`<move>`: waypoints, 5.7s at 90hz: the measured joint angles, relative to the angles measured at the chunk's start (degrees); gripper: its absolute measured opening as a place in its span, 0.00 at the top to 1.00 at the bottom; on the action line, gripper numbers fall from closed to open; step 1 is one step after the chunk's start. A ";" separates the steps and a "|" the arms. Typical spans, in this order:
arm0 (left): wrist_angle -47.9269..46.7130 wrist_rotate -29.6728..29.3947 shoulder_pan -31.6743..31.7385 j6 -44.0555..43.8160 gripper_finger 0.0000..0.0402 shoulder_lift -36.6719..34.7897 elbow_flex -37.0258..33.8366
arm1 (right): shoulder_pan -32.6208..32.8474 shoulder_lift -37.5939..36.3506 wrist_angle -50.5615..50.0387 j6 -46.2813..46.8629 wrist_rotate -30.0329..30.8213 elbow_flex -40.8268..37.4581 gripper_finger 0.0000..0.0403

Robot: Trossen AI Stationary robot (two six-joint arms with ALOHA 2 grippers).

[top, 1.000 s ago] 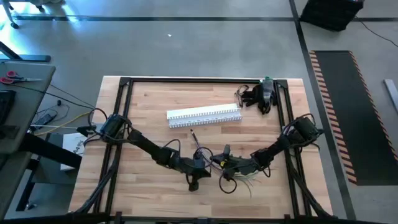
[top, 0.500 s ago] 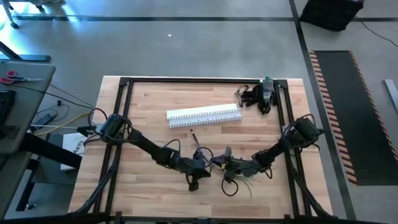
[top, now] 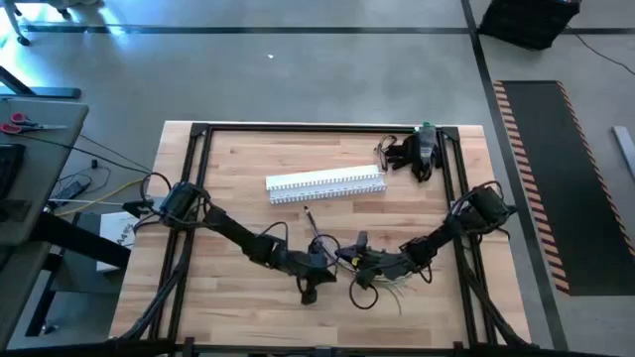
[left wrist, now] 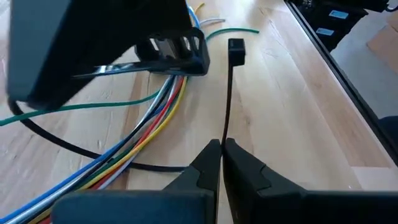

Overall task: Ziptie cables
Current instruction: Wrap the cable wires with black ziptie

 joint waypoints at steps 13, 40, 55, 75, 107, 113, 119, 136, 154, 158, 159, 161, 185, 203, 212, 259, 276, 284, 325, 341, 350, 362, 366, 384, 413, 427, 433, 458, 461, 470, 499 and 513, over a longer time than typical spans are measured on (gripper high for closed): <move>0.00 -0.02 0.08 -0.02 1.00 0.00 0.00 | -0.01 0.00 -1.04 -0.20 0.12 1.79 1.00; 0.00 -0.04 0.07 -0.02 1.00 0.00 0.00 | -0.01 0.00 -2.54 -2.24 1.84 2.33 1.00; 0.00 -0.02 0.07 -0.02 1.00 0.00 0.00 | 0.09 0.00 -2.54 -0.25 0.99 2.32 1.00; 0.21 -0.20 -0.55 0.00 1.00 0.00 0.00 | 1.43 0.00 -2.01 0.46 0.51 1.05 1.00; 0.48 -0.46 -0.63 0.00 1.00 0.00 0.00 | 1.32 0.01 -1.14 3.32 2.20 1.02 1.00; 0.46 -0.46 -0.63 0.00 1.00 0.02 0.00 | 1.10 0.01 -1.15 3.16 2.25 1.02 1.00; 0.46 -0.49 -0.63 0.00 1.00 0.01 0.00 | 1.10 0.02 -0.64 3.05 2.19 1.03 1.00; 0.46 -0.57 -0.63 0.00 1.00 0.00 0.00 | 1.13 0.02 -0.73 2.80 2.02 1.68 1.00; 0.48 -0.57 -0.63 0.00 1.00 0.00 0.00 | 1.11 0.02 -2.92 2.41 2.02 1.68 1.00; 0.48 -0.57 -0.63 0.00 1.00 0.00 0.00 | 1.13 0.02 -2.95 2.41 2.02 1.68 1.00; 0.48 -0.55 -0.63 0.00 1.00 0.02 0.00 | 1.16 0.02 -2.95 2.41 2.00 1.68 1.00; 0.48 -0.55 -0.63 0.00 1.00 0.00 0.00 | 1.25 0.02 -2.93 2.41 1.97 1.68 1.00; 0.46 -0.55 -0.63 0.05 1.00 0.00 0.00 | 1.43 0.02 -2.05 2.70 1.86 1.68 1.00; 0.40 -0.54 -0.61 0.07 1.00 0.00 0.00 | 2.47 0.02 -1.64 2.22 1.87 1.68 1.00; 0.39 -0.50 -0.57 0.09 1.00 0.02 0.00 | 2.75 0.02 -1.62 2.22 1.87 1.68 1.00; 0.37 -0.52 -0.52 0.09 1.00 0.00 0.00 | 2.72 0.02 0.51 -1.32 2.70 1.68 1.00; 0.37 -0.52 -0.51 0.04 1.00 0.00 0.00 | 2.70 0.02 0.46 -3.14 2.67 1.68 1.00; 0.39 -0.52 -0.52 0.02 1.00 0.00 0.00 | 2.68 0.02 0.48 -4.58 2.67 1.68 1.00; 2.40 2.13 0.52 -3.56 1.00 0.01 0.00 | 2.08 0.02 0.50 -7.66 3.94 1.68 1.00; 3.45 2.55 0.52 -3.68 1.00 0.01 0.00 | 1.70 0.02 0.48 -8.57 4.12 1.68 1.00; 3.44 2.56 0.50 -3.87 1.00 0.00 0.00 | 1.72 0.02 0.48 -9.43 4.11 1.68 1.00; 3.41 2.56 0.50 -3.89 1.00 0.02 0.00 | 1.74 0.02 0.48 -10.13 4.47 1.68 1.00; 3.31 2.55 0.50 -3.88 1.00 0.01 0.00 | 1.74 0.02 0.50 -9.47 4.93 1.68 1.00; 3.12 2.54 0.50 -3.56 1.00 0.01 0.00 | 0.65 0.04 0.51 -3.18 6.18 1.68 1.00; 3.02 2.51 0.50 -2.96 1.00 0.02 0.00 | 1.21 0.07 4.31 0.30 3.60 -0.09 1.00; 2.99 2.51 0.50 -2.94 1.00 0.01 0.00 | 1.22 0.07 5.29 0.20 3.72 -0.31 1.00; 2.99 2.51 0.50 -2.94 1.00 0.01 0.00 | 1.22 0.07 5.14 0.04 3.28 -0.31 1.00; 2.99 2.36 0.50 -2.91 1.00 0.02 0.00 | 1.22 0.07 0.85 0.74 3.16 -0.31 1.00; 2.99 2.36 0.50 -2.89 1.00 0.01 0.00 | 1.22 0.07 0.85 1.87 3.18 -0.29 1.00; 2.99 2.35 0.50 -2.89 1.00 0.01 0.00 | 1.24 0.07 0.82 4.05 3.18 0.03 1.00; 2.99 2.25 0.46 -2.86 1.00 0.00 0.00 | 1.24 0.07 0.85 3.06 3.16 1.55 1.00; 2.99 2.25 0.46 -2.48 1.00 0.00 0.00 | 1.25 0.07 0.85 3.29 3.16 1.55 1.00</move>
